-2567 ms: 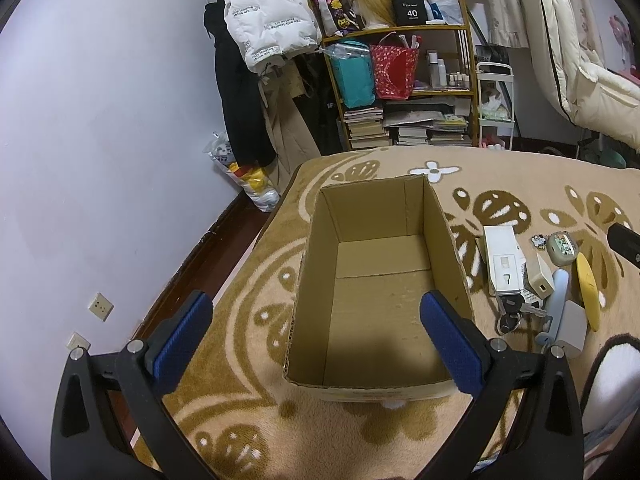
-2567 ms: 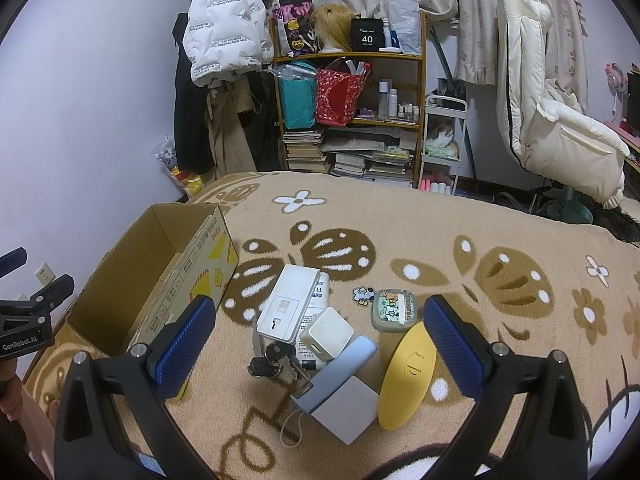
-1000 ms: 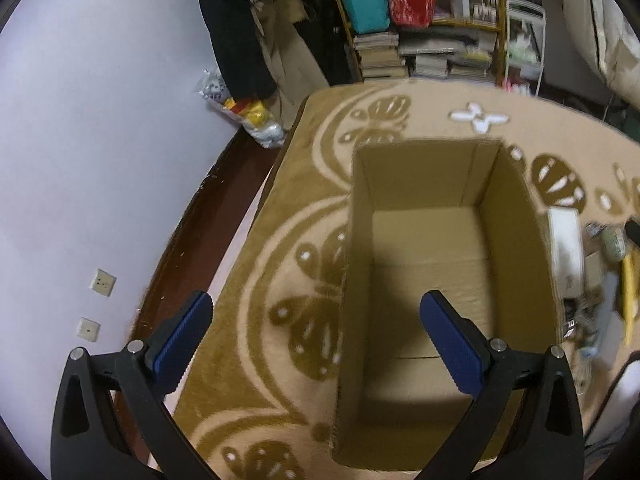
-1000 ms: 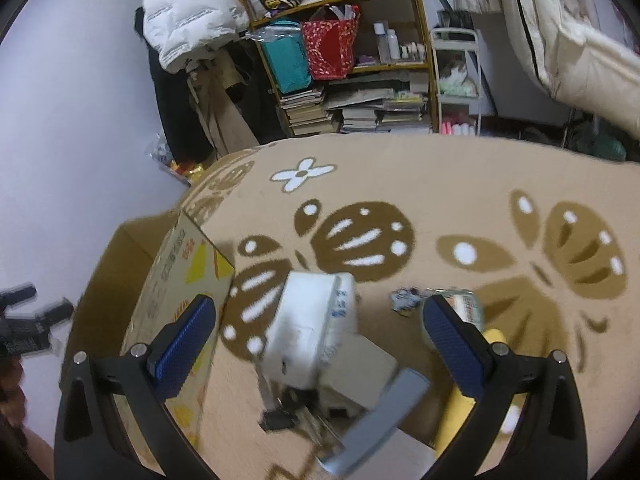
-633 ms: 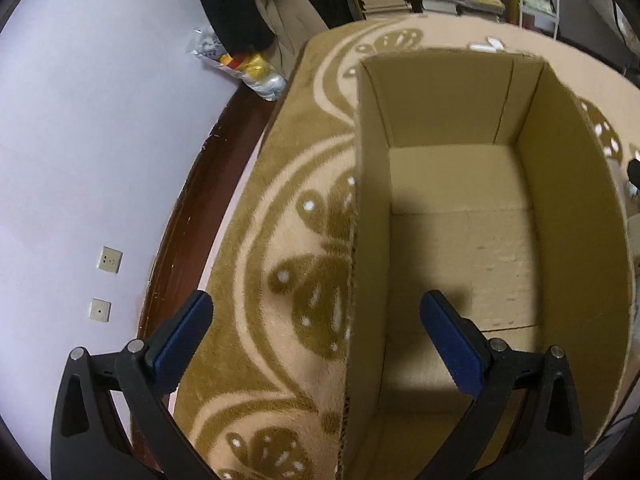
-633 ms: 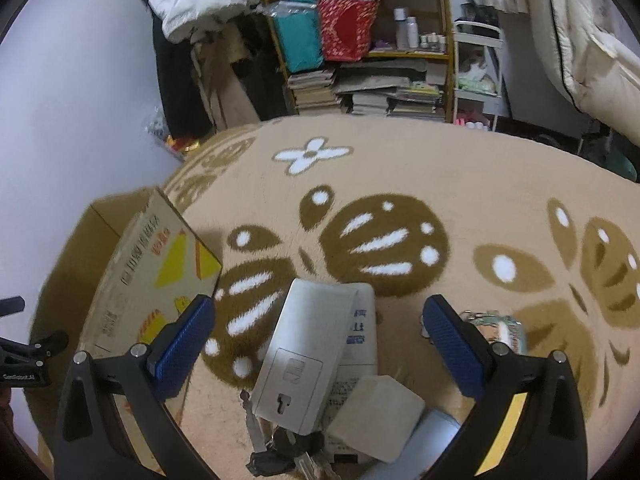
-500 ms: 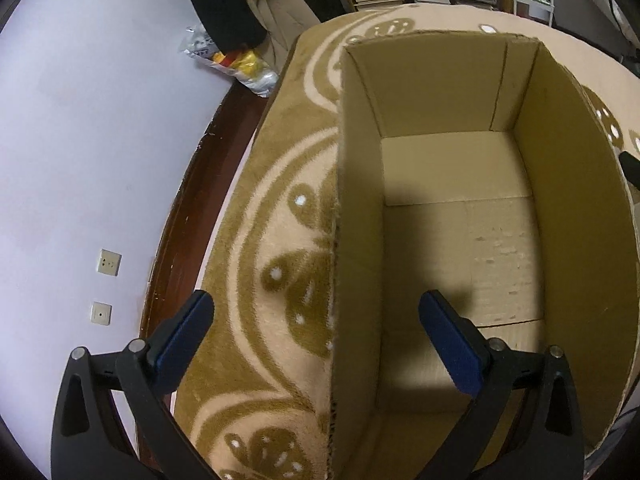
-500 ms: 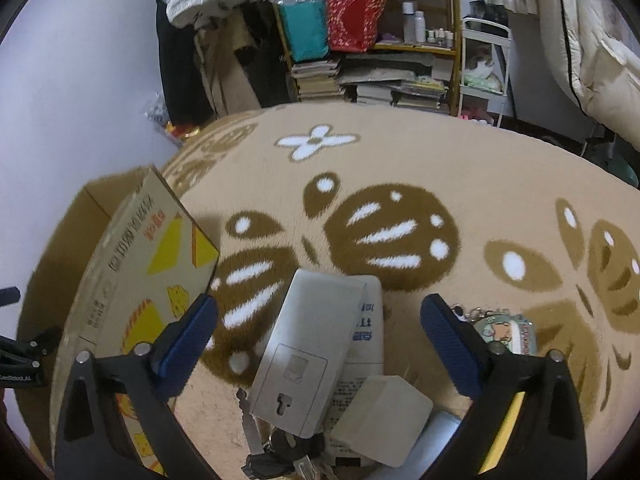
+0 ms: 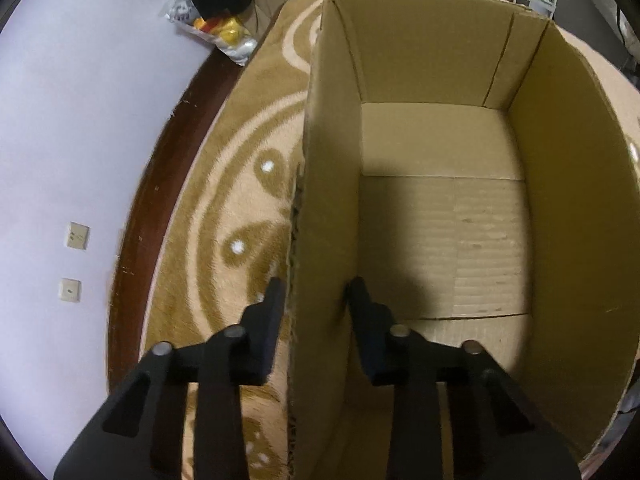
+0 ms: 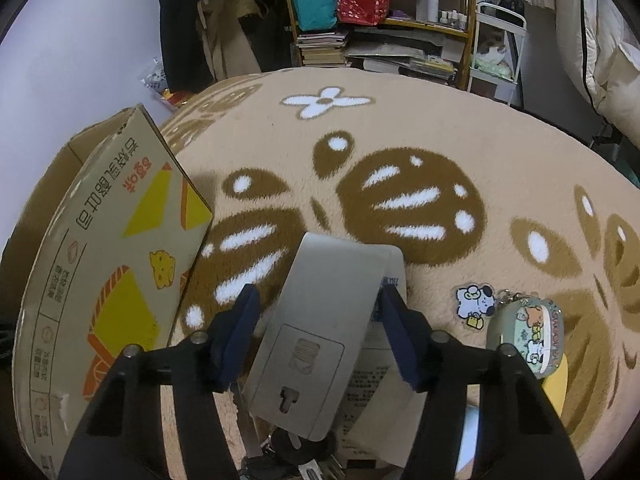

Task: Organize rigid objects
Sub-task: 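Grasp the box wall with the left gripper while the right gripper grasps the white remote, then carry the white remote over the box with the right gripper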

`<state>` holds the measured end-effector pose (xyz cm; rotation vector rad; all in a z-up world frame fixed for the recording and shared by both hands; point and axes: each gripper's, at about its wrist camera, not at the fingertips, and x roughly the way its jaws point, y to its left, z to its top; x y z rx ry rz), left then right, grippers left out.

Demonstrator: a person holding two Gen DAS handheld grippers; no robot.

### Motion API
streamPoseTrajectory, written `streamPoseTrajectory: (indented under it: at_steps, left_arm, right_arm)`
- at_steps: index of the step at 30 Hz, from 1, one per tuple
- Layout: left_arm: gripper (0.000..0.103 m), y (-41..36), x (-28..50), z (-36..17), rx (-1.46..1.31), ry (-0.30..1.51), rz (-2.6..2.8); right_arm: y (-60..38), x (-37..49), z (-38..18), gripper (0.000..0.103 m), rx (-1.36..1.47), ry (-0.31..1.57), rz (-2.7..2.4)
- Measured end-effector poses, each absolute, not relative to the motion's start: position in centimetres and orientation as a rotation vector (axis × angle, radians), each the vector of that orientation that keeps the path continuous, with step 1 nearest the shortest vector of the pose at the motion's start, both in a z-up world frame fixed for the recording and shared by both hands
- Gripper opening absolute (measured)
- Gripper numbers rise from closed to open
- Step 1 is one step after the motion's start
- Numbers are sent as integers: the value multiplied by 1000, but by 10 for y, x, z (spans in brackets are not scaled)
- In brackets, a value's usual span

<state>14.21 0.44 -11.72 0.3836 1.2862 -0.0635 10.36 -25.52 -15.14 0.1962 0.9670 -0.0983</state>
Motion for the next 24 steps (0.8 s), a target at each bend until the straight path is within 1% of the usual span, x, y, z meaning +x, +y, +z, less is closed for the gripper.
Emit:
streamPoseTrajectory:
  at_steps: [3, 10, 12, 15, 24]
  left_arm:
    - [23, 8, 141, -117, 368, 1286, -77]
    - [23, 4, 138, -115, 415, 1245, -63]
    - [23, 7, 138, -115, 401, 1246, -66]
    - [23, 8, 138, -114, 396, 1249, -65]
    - [22, 4, 134, -114, 442, 1219, -53]
  right_arm:
    - [-251, 104, -153, 65, 172, 966, -118]
    - [-243, 106, -156, 65, 96, 983, -191]
    - [-244, 103, -156, 57, 74, 979, -194]
    - [-247, 101, -152, 53, 83, 968, -190]
    - [-246, 88, -122, 51, 146, 872, -168]
